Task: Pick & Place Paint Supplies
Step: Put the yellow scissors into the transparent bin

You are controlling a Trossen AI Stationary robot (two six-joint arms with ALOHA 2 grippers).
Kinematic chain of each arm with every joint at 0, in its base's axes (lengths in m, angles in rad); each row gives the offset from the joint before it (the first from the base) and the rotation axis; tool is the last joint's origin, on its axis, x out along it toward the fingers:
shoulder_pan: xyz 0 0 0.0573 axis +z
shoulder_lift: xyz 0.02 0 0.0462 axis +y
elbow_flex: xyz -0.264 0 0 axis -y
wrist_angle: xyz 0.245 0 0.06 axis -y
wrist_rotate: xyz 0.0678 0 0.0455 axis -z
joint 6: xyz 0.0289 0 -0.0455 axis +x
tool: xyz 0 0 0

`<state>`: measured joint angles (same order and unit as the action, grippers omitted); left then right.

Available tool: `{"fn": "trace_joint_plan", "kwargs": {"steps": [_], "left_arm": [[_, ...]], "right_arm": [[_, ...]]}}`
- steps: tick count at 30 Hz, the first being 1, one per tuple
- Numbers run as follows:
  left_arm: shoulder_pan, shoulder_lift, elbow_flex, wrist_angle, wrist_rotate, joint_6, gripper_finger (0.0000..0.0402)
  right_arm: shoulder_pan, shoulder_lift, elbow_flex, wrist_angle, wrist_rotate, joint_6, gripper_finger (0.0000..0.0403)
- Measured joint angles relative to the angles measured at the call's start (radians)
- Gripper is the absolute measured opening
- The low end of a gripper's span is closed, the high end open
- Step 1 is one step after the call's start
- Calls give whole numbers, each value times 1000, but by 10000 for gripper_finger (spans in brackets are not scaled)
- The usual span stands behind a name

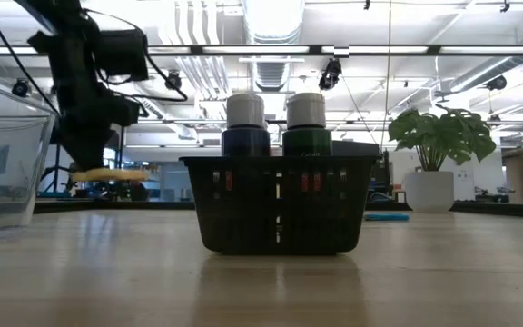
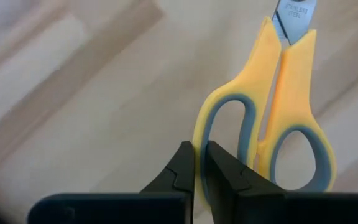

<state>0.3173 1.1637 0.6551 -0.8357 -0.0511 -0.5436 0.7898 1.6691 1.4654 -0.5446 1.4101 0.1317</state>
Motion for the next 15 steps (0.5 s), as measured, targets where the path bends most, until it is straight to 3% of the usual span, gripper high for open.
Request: {"fn": "trace_joint_plan", "kwargs": {"steps": [9,15], "left_arm": [[-2,-105,130,-301,-27,17,20],[-23,-232,184,-434,46,-5,20]], "right_arm": [[0,0,-2,0,0,0,289],[0,0,-3,0,0,0,289]]}}
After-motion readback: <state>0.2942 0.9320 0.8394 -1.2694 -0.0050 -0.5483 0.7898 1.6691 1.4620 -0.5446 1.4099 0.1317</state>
